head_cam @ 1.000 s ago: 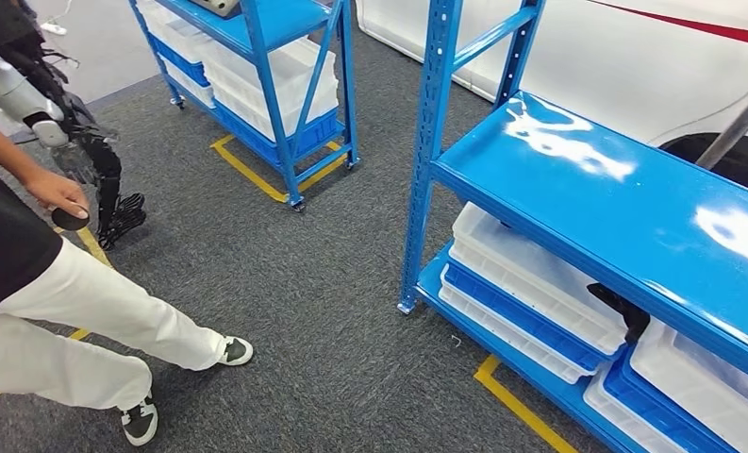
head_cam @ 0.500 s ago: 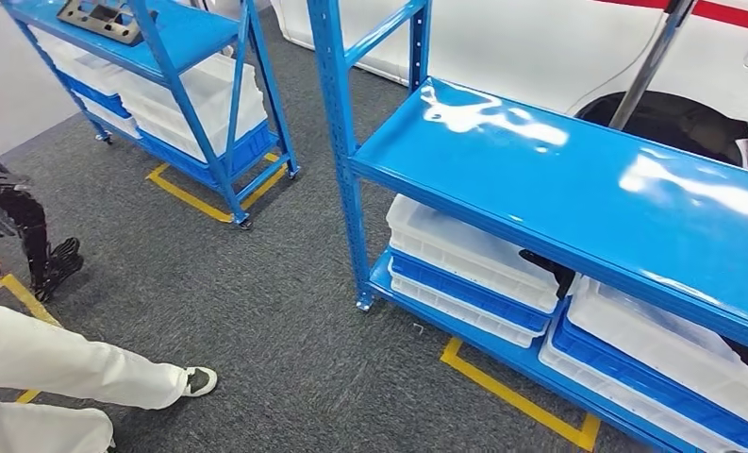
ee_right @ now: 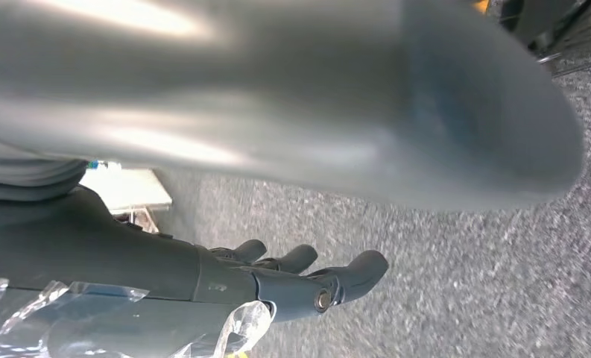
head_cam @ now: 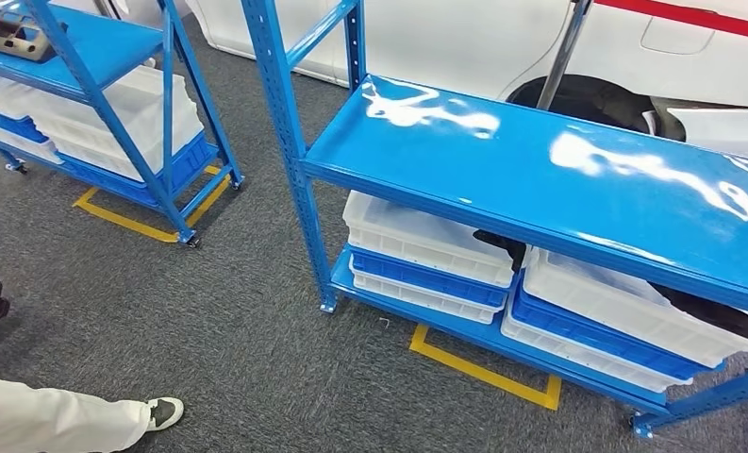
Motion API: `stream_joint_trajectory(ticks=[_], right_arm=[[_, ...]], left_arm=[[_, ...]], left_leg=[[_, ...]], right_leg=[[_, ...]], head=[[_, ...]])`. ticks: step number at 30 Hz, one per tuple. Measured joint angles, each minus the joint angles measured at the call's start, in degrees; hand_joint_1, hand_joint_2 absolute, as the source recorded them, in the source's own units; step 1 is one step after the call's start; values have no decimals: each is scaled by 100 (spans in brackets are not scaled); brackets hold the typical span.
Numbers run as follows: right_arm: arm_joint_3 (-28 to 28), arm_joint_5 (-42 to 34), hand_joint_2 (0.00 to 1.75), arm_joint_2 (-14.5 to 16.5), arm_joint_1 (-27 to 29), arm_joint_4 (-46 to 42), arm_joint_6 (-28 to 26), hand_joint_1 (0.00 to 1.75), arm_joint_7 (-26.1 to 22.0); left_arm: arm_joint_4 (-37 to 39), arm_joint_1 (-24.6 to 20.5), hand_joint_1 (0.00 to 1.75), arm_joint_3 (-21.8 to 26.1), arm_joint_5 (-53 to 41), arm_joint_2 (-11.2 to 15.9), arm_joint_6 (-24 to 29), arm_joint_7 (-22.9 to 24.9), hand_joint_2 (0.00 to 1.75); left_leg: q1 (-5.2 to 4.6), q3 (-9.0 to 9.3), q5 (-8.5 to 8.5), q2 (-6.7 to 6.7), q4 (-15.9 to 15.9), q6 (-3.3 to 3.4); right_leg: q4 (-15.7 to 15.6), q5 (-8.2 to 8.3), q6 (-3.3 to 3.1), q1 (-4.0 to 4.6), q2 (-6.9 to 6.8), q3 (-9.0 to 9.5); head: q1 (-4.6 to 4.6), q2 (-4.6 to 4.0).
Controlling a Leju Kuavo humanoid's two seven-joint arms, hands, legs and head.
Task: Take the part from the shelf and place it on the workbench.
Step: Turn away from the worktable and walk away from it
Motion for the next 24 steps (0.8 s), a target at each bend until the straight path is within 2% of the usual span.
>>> stream_joint_trajectory(ticks=[1, 2, 3, 4, 5, 6, 7, 8, 9, 11, 13, 15, 16, 17, 18, 19, 20, 22, 23, 24], right_arm=[[0, -1, 0, 0, -5, 0, -1, 0, -1], [1, -1, 0, 0, -7, 0, -1, 0, -1], [1, -1, 0, 0, -5, 0, -2, 0, 0], [1, -2, 0, -1, -1, 0, -2, 0, 1], [1, -3, 0, -4, 2, 0, -3, 0, 1], [1, -4, 0, -2, 1, 0, -3, 0, 1], [1, -5, 0, 1, -5, 0, -3, 0, 1], [1, -5, 0, 4, -13, 0, -3, 0, 1], [1, -5, 0, 10, -19, 0, -4, 0, 1], [1, -13, 0, 10, -19, 0, -5, 0, 2], [1, -27, 0, 8, -19, 0, -5, 0, 1], [1, -33, 0, 11, -32, 0, -5, 0, -1], [1, -33, 0, 13, -37, 0, -5, 0, -2], [1, -34, 0, 15, -37, 0, -5, 0, -3], [1, -35, 0, 16, -32, 0, -5, 0, -4], [1, -36, 0, 15, -26, 0, -5, 0, -5], [1, -37, 0, 14, -22, 0, -6, 0, -5], [1, -38, 0, 24, -23, 0, -7, 0, -7], [1, -38, 0, 30, -26, 0, -7, 0, -7], [1, -38, 0, 36, -27, 0, -6, 0, -7]], left_arm=[[0, 15, 0, 0, -1, 0, -2, -1, 0], [0, 27, 0, 0, -1, -1, -3, -1, 0], [0, 32, 0, 0, -1, -3, -5, -1, 0], [0, 31, 0, 0, -2, -8, -7, -3, 0], [0, 26, 0, 0, -2, -14, -7, -5, 0], [0, 21, 0, 0, -2, -13, -7, -9, 0], [0, 17, 0, 0, -2, -10, -7, -16, 0], [0, 13, 0, 0, -2, -5, -7, -25, 0], [0, 10, 0, 0, -2, 1, -7, -35, 0], [0, 1, 0, 0, -2, 2, -8, -51, 0], [0, -4, 0, 0, -3, 1, -9, -62, 0], [0, 1, 0, 0, -4, 1, -13, -71, 0], [0, 12, 0, 0, -3, 2, -14, -73, 0], [0, 25, 0, 0, -3, 2, -15, -73, 0], [0, 36, 0, 0, -2, 2, -16, -73, 0], [0, 40, 0, 0, -2, 2, -16, -73, 0], [0, 38, 0, 0, -2, 2, -17, -73, 0], [-1, 26, 0, 0, -3, 12, -20, -73, 0], [-1, 20, 0, 0, -3, 18, -21, -74, 0], [-2, 15, 0, 0, -3, 24, -22, -74, 0]], left_leg=[[-5, -7, 0, 87, 2, 6], [-8, -10, -2, 175, 3, 6], [-7, -10, -4, 255, 5, 4], [-2, -7, -9, 327, 8, -4], [5, 2, -20, 396, 17, -21], [-5, 8, -39, 455, 37, -52], [-17, 15, -66, 509, 62, -89], [-35, 22, -88, 559, 82, -125], [-51, 30, -102, 602, 93, -157], [-31, 53, -116, 669, 99, -206], [14, -15, -293, 491, 312, -267], [34, -313, -703, 210, 1005, -309], [34, -512, -900, 144, 1443, -315], [32, -679, -1017, 113, 1794, -312], [27, -754, -1018, 94, 1940, -295], [18, -713, -900, 74, 1831, -260], [3, -569, -696, 25, 1500, -206], [-43, -180, -294, -214, 623, -62], [-65, -57, -186, -305, 331, -15], [-87, -2, -146, -353, 184, 13]], right_leg=[[415, -190, 20, -4, -60, -187], [700, -283, 39, -9, -80, -310], [781, -267, 57, -15, -93, -333], [612, -143, 72, -24, -123, -229], [226, 50, 90, -36, -202, -11], [-220, 214, 99, -41, -353, 229], [-585, 343, 78, -45, -466, 423], [-810, 405, 40, -43, -546, 537], [-879, 410, -13, -32, -563, 557], [-875, 433, -119, -19, -429, 531], [-883, 470, -198, -22, -310, 509], [-885, 509, -259, -25, -185, 475], [-885, 525, -283, -16, -118, 456], [-884, 537, -298, -5, -34, 439], [-884, 549, -306, 12, 53, 429], [-883, 559, -306, 27, 140, 423], [-884, 571, -303, 43, 225, 422], [-884, 596, -287, 64, 366, 414], [-884, 610, -272, 69, 421, 402], [-886, 624, -250, 64, 473, 385]], head=[[3, 0], [3, 0], [3, 0], [3, 0], [3, 0], [7, 0], [7, 0], [2, 0], [-3, 0], [-16, 0], [-19, 0], [-25, 0], [-27, 0], [-29, 0], [-32, 0], [-33, 0], [-34, 0], [-32, 0], [-31, 0], [-28, 0]])
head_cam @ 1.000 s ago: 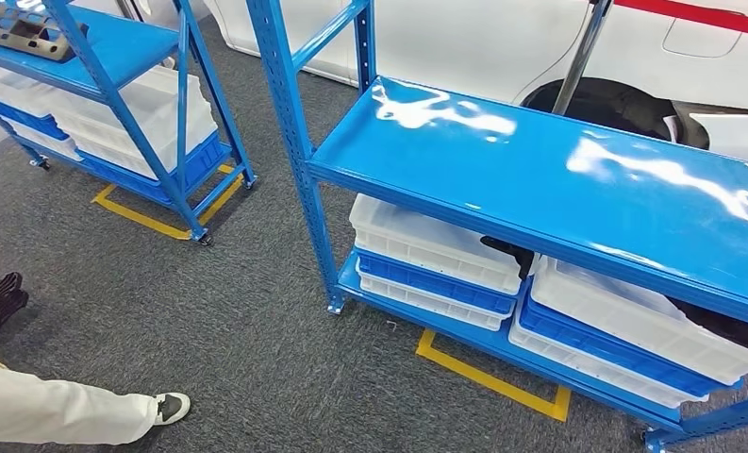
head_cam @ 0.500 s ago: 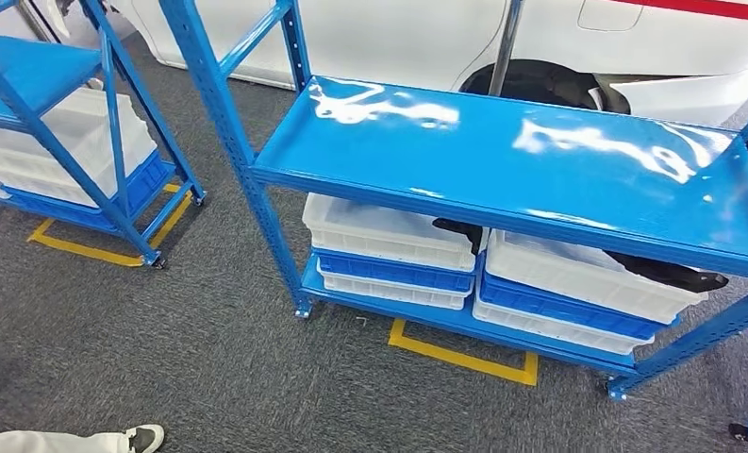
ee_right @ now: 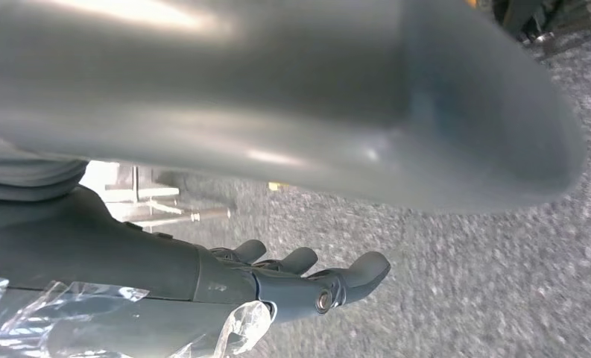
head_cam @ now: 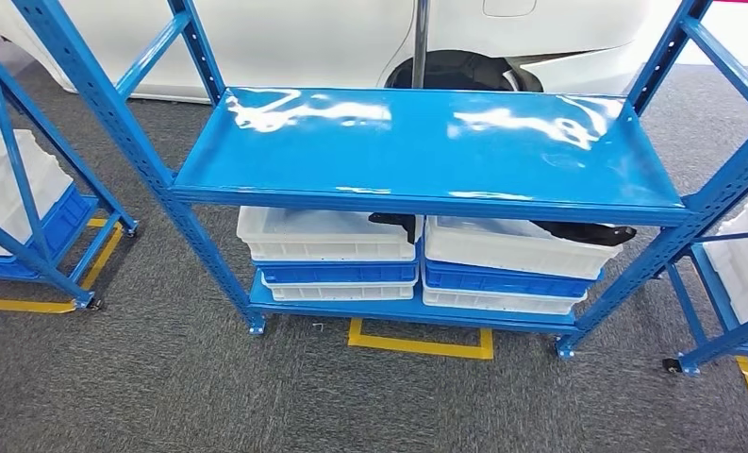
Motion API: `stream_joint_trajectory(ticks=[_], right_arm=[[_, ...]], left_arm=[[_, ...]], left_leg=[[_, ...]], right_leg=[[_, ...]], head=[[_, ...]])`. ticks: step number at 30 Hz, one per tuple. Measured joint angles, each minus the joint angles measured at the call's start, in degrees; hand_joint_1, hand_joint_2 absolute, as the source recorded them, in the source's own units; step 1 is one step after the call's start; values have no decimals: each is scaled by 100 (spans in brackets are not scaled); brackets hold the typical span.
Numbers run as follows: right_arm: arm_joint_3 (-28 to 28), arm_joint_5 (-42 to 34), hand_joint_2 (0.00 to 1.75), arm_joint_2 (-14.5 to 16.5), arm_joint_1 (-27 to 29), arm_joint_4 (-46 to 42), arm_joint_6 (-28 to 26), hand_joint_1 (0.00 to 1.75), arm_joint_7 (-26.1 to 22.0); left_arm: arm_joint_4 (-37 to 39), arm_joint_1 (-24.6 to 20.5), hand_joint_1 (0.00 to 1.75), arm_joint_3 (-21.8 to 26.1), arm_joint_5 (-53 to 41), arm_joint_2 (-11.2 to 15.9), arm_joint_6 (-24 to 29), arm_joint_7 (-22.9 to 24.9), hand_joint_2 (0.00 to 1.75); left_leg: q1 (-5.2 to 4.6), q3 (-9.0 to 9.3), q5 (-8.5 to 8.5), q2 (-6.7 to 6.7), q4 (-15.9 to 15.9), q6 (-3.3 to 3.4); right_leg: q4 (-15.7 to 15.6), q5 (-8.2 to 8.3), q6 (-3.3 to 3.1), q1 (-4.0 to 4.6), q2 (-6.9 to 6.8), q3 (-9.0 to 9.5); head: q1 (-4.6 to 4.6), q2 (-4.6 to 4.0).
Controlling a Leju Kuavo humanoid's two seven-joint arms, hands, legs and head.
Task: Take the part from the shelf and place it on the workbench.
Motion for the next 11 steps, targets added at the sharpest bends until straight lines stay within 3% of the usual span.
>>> stream_joint_trajectory(ticks=[2, 4, 6, 8, 9, 11], right_arm=[[1, 0, 0, -1, 11, 1, -1, 0, 0], [2, 1, 0, -11, 25, 4, -4, 0, 1], [2, -1, 0, -19, 21, 7, -7, 0, 2], [2, -3, 0, -20, 15, 7, -8, 0, 2], [2, -3, 0, -21, 16, 7, -9, 0, 4], [2, -4, 0, -24, 23, 9, -16, 0, 8]], left_arm=[[-1, -10, 0, 0, 0, -1, -6, -1, 0], [-1, -27, 0, 0, 0, -7, -15, -1, 0], [-2, -29, 0, 0, 1, -9, -33, -2, 0], [-3, -1, 0, 0, 2, -9, -49, -2, 0], [-3, 11, 0, 0, 3, -9, -53, -1, 0], [-3, 17, 0, 0, 4, -10, -56, -1, 0]], left_leg=[[-7, 1, 33, 97, -59, 10], [20, 13, 111, 216, -147, 32], [32, 8, 164, 358, -206, 50], [27, -14, 170, 525, -206, 58], [27, -20, 169, 612, -203, 56], [35, -23, 167, 736, -196, 47]], right_leg=[[-11, 32, 66, -2, 93, -33], [123, -66, 125, 15, -56, -118], [693, -444, 166, 20, -382, -377], [1458, -829, 211, -8, -532, -698], [1643, -881, 234, -25, -555, -756], [1557, -778, 268, -52, -590, -656]], head=[[1, 0], [15, 0], [44, 0], [55, 0], [55, 0], [55, 0]])
